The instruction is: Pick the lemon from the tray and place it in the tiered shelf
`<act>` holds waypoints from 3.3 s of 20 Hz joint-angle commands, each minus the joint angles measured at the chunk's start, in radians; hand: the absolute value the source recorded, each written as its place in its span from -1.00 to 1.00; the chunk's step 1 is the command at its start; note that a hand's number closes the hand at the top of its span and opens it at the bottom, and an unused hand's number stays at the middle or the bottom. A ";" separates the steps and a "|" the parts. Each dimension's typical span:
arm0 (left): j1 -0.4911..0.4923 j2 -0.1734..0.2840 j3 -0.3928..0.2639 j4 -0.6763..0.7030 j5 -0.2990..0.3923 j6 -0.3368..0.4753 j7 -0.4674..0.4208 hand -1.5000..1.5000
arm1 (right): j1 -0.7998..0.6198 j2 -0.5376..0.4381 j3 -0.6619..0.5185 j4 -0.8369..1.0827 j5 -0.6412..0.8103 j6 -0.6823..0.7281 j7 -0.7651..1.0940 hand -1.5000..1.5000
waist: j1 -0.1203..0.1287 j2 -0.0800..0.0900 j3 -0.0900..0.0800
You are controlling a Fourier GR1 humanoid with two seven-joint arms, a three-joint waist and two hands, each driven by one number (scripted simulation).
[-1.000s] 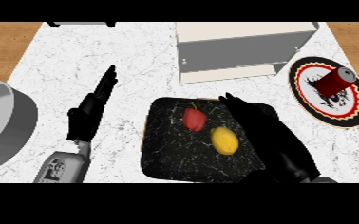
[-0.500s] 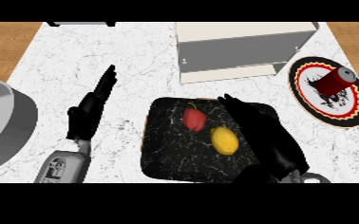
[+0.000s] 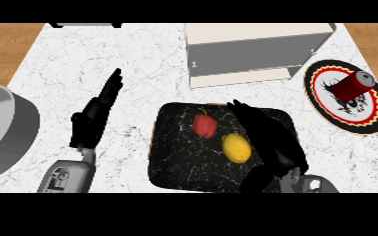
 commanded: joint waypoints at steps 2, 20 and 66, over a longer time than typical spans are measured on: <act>-0.012 -0.016 0.024 0.026 -0.008 -0.013 -0.029 0.00 | 0.017 0.008 -0.038 0.018 0.045 0.005 -0.057 -1.00 | -0.001 0.000 0.000; -0.014 -0.008 0.075 0.035 -0.024 -0.062 -0.044 0.00 | 0.068 0.067 -0.035 0.201 0.180 -0.084 -0.216 -1.00 | -0.001 0.000 0.000; 0.006 -0.054 0.056 0.012 -0.046 -0.052 -0.011 0.00 | -0.571 0.170 0.440 -0.014 0.373 -0.702 0.832 1.00 | -0.009 -0.017 -0.003</act>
